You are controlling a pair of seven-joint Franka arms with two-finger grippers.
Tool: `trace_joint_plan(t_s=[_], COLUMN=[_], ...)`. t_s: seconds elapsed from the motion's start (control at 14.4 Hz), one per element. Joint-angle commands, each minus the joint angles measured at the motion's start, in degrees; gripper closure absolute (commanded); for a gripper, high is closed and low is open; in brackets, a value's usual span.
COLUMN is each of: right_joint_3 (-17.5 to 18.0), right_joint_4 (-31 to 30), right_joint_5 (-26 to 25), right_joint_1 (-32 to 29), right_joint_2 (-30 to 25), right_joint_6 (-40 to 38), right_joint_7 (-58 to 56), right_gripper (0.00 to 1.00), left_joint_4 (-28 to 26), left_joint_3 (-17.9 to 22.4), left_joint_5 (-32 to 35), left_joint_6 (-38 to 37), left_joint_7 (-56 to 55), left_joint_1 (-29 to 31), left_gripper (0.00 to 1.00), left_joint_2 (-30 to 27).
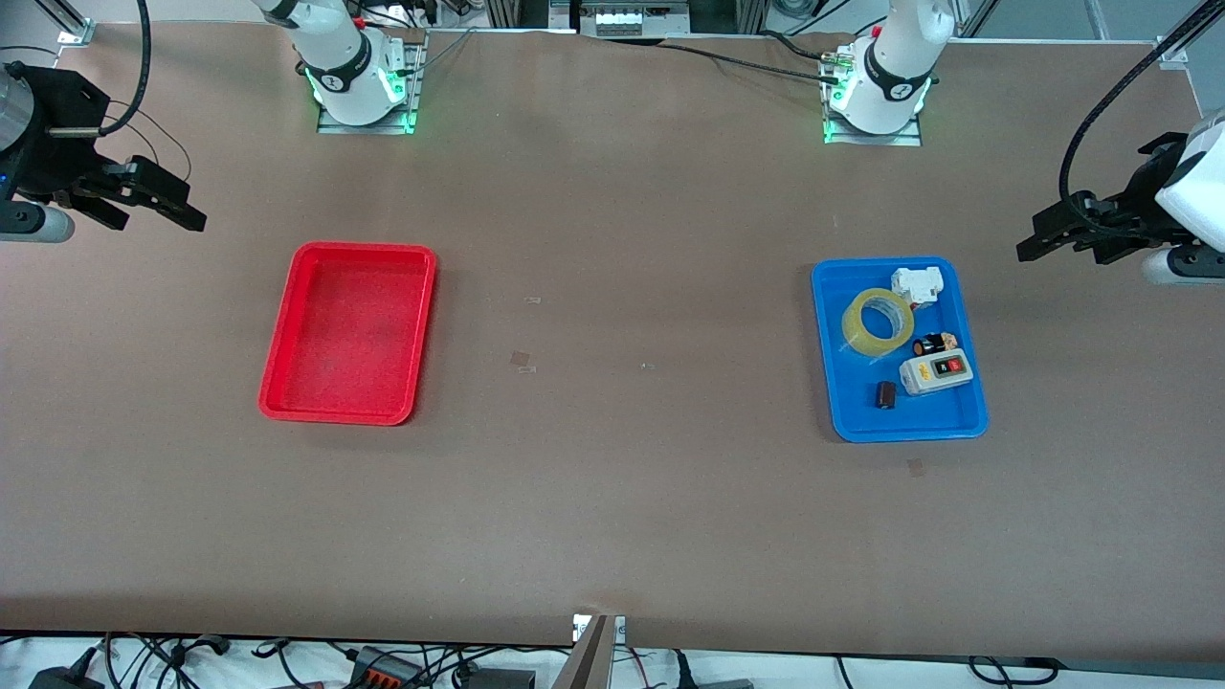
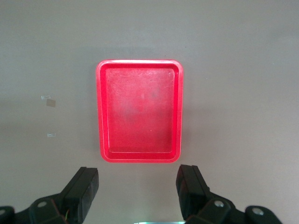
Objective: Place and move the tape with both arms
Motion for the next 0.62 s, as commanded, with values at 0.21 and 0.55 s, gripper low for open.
trace_joint_plan(t_s=[0.21,0.55], right_joint_3=[0.6,0.5], right_joint_4=[0.6,0.6], right_joint_5=[0.6,0.6], right_joint_1=[-1.0,-1.2], right_joint_2=[-0.6,-0.5], right_joint_6=[-0.5,-0.3], right_joint_7=[-1.2,-1.2], right_gripper=[0.02,0.02], left_joint_4=[-1.2,-1.8], left_joint_3=[-0.1,-0.4], left_joint_5=[-1.9,-0.1], left_joint_6=[1.4,1.3], left_joint_7=[0.7,1.0], left_joint_1=[1.3,0.8], left_gripper=[0.0,0.0], left_joint_2=[-1.4,-1.4])
